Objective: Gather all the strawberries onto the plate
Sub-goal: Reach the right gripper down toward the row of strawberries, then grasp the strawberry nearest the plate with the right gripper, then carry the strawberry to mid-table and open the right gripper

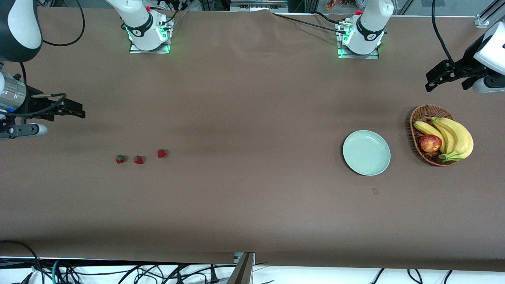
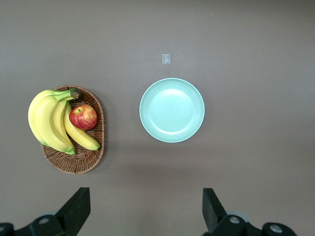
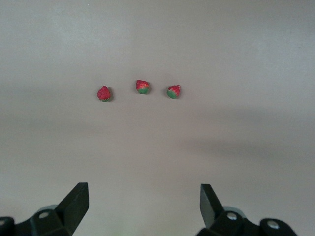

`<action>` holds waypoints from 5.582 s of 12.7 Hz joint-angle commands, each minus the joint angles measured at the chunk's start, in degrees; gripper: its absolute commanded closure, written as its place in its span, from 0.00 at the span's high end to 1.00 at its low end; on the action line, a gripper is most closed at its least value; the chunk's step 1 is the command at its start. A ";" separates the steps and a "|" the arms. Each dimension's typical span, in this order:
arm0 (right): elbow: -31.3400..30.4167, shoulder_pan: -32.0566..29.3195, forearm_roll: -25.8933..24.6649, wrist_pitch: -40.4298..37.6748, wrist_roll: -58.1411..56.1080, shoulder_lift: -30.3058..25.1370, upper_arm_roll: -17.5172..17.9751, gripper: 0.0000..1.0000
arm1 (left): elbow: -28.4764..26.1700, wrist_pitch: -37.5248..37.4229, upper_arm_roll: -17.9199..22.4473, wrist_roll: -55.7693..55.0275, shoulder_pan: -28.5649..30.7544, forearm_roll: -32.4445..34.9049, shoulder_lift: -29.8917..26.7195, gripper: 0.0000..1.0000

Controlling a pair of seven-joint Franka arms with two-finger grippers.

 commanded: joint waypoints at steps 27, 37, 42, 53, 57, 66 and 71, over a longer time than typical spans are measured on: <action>-22.56 12.55 0.91 50.42 14.21 19.36 0.88 1.00 | 2.26 -1.50 -0.01 0.13 -0.27 1.19 0.67 1.00; -23.97 12.99 0.91 51.14 14.21 21.30 1.05 0.99 | 2.26 -1.59 -0.54 0.13 -0.36 1.27 0.67 1.00; -23.97 13.08 0.91 50.96 14.21 21.30 1.32 0.57 | 2.34 -1.77 -0.63 0.22 -0.36 1.27 0.67 1.00; -20.03 13.87 0.91 50.52 19.62 20.95 4.82 0.28 | 2.61 -2.12 -0.80 0.22 -0.27 1.54 0.76 1.00; -13.62 22.90 0.83 50.52 37.10 22.87 6.24 0.28 | 2.61 -2.12 -0.80 0.22 -0.27 1.54 0.76 1.00; 3.52 43.21 0.30 51.05 66.40 35.97 6.07 0.28 | 2.61 -2.12 -0.80 0.22 -0.27 1.54 0.76 1.00; 6.17 46.13 0.39 51.83 67.91 39.05 6.06 0.28 | 2.61 -2.12 -0.80 0.13 -0.27 1.54 0.76 1.00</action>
